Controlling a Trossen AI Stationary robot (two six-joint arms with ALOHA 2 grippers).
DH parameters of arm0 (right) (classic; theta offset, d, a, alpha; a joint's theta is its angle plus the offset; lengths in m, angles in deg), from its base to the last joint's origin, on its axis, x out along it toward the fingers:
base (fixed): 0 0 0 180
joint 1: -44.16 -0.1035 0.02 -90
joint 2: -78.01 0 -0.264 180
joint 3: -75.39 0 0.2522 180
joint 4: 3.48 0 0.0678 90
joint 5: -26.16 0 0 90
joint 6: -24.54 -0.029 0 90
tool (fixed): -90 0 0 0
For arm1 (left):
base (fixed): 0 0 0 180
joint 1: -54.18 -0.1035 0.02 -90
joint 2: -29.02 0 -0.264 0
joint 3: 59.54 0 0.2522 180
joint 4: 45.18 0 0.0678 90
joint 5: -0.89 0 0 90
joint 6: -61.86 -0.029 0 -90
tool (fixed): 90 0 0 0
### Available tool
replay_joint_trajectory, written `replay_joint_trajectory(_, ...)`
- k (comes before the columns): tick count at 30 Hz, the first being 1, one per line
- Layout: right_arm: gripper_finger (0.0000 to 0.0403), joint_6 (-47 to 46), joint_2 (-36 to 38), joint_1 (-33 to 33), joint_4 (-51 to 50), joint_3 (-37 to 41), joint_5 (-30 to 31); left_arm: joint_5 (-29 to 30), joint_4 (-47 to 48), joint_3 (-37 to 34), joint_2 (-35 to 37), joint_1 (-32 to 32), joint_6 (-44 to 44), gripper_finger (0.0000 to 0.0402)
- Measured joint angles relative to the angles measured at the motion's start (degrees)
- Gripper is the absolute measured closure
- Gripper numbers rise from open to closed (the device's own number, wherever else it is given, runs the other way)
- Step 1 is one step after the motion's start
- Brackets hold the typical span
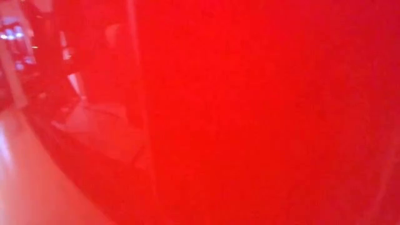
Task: Pick & Place Mini bowls
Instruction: Stack the blue bowl on top of the blue bowls on the shelf
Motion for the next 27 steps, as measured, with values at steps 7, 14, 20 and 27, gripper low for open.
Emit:
replay_joint_trajectory(7, 0.0289, 1.0, 4.5, -2.6, 0.0, 0.0, 0.0, -3.7, -0.8, 0.0, -6.6, 0.6, 8.9, 0.0402)
replay_joint_trajectory(14, 0.029, 2.2, 9.2, -4.8, 0.0, 0.0, 0.0, -3.8, -2.4, 0.0, -11.4, 0.9, 14.7, 0.0402)
replay_joint_trajectory(20, 0.0285, 2.3, 11.5, -5.5, 0.0, 0.0, 0.0, -11.3, -2.3, 0.0, -14.4, 0.9, 18.9, 0.0402)
replay_joint_trajectory(27, 0.029, 2.5, 11.4, -5.5, 0.0, 0.1, 0.0, -13.2, -4.0, 0.0, -17.5, 0.8, 19.1, 0.04)
